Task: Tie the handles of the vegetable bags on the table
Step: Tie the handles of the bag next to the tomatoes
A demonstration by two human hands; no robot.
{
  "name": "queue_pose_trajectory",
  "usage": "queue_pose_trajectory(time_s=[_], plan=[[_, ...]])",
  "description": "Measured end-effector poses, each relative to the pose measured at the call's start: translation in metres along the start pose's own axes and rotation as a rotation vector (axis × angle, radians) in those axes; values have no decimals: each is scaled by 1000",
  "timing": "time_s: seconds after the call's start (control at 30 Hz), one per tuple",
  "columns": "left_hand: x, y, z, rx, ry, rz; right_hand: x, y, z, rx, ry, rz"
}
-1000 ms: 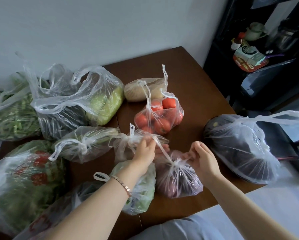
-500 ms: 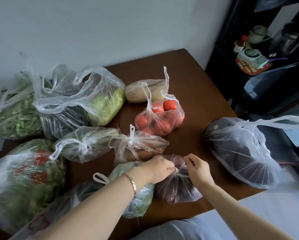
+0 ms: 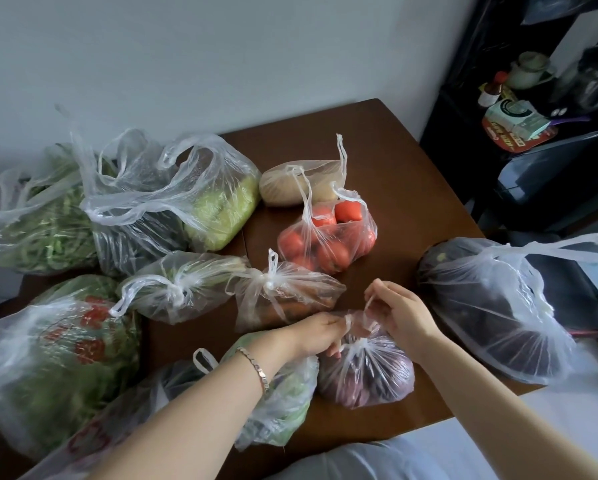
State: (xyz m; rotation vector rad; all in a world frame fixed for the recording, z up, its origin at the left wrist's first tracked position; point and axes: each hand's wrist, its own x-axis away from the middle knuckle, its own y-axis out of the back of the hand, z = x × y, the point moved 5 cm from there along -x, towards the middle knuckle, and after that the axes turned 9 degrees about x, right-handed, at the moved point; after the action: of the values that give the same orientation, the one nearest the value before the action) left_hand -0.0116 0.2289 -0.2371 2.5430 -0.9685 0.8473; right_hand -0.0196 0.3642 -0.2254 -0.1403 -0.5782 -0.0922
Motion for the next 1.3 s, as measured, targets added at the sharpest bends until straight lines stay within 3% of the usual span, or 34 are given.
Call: queue_pose_trajectory(time_s=[0.13,0.27,0.33,0.53,0.63,0.77,0.9,1.07,1.23,1.3], plan=[[1,1,2,184,5,-59,7,8,-8,32,26,-71],[2,6,2,271,2,-54,16,9,-29,757,89,14],[0,7,3,278,-7,-38,17,5,-34,918,137,52],[4,10,3,378,-30,-69,18,0,-33,1030,241,127],[4,10,2,407,-39,-74,21,-3,-36,964,261,47],[4,23,11,433,-70,-310,20,-3,-42,649,126,4],[11,27,7,346,-108,-492,14,-7,-40,576,49,-38],[13,26,-2,479,-174,-401,11,-20,-34,687,116,-26],[8,27,-20,495,-188,-345,13,-28,-30,966,224,123],[3,21,-29,479,-168,-300,14,-28,-30,972,224,174]])
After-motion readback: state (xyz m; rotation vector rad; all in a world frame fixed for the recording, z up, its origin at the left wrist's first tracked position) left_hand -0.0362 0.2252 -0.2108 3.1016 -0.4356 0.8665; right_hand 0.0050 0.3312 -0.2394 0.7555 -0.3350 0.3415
